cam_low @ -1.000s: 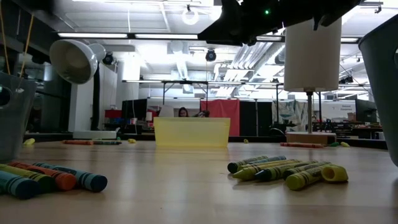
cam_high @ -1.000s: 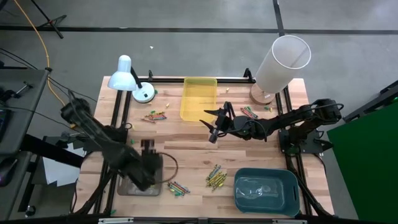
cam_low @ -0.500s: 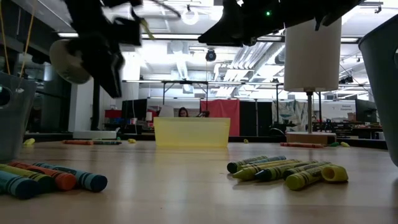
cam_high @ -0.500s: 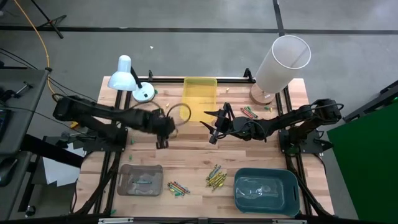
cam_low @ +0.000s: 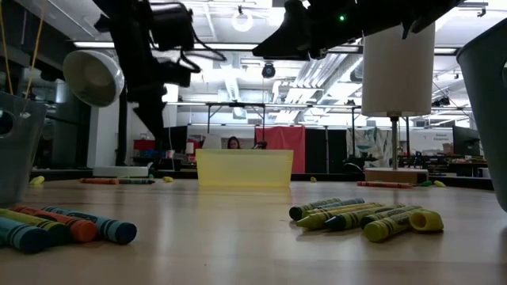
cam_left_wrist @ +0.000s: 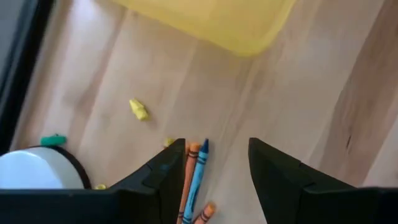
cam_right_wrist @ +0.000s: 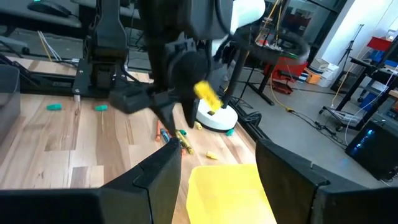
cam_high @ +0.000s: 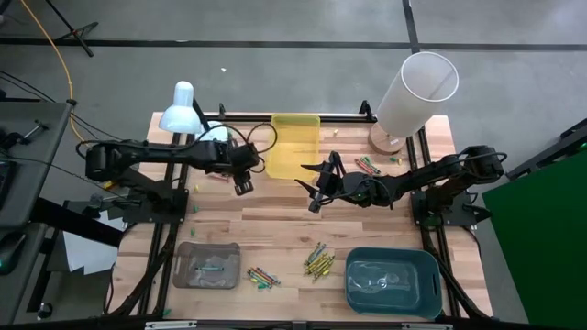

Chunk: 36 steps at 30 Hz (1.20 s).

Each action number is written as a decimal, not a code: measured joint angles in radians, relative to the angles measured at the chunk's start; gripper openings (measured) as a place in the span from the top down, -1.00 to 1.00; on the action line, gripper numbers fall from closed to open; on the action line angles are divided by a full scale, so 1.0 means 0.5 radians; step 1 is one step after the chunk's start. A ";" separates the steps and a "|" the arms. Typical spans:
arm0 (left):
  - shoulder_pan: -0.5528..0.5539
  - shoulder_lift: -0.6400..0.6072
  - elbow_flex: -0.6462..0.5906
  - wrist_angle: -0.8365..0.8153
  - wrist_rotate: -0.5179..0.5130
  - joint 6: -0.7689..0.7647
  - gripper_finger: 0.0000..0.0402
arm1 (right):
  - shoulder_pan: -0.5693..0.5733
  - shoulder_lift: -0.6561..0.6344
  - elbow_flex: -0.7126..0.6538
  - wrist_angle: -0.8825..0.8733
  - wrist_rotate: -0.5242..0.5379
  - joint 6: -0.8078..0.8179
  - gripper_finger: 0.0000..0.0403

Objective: Sort crayons
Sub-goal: Put the blue crayon into the black bin

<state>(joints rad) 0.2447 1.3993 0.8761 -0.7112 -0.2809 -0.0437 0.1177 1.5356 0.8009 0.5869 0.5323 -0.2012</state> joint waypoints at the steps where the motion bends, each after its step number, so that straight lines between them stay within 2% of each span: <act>1: 0.000 0.055 0.000 0.000 0.000 0.003 0.20 | 0.000 0.000 0.000 0.000 0.000 -0.001 0.01; 7: 0.000 0.399 -0.001 0.039 -0.041 -0.050 0.20 | 0.000 0.000 0.000 0.000 0.002 -0.002 0.01; 12: 0.000 0.525 -0.001 0.066 -0.154 -0.066 0.20 | 0.000 0.000 0.000 -0.005 0.003 0.003 0.01; 19: 0.034 0.553 -0.001 0.053 -0.196 -0.130 0.20 | 0.000 0.001 0.000 -0.028 0.005 0.043 0.01; 21: 0.063 0.553 -0.001 0.042 -0.151 -0.165 0.20 | 0.000 0.001 0.000 -0.030 0.004 0.078 0.01; 25: 0.147 0.547 0.003 0.019 0.099 -0.188 0.20 | 0.000 0.001 0.000 -0.030 0.005 0.103 0.01; 36: 0.191 0.549 0.008 -0.005 0.124 -0.152 0.20 | 0.000 0.000 0.000 -0.045 0.013 0.130 0.01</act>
<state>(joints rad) 0.3402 1.6737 0.8802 -0.7139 -0.2188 -0.1196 0.1175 1.5357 0.8009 0.5644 0.5391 -0.1360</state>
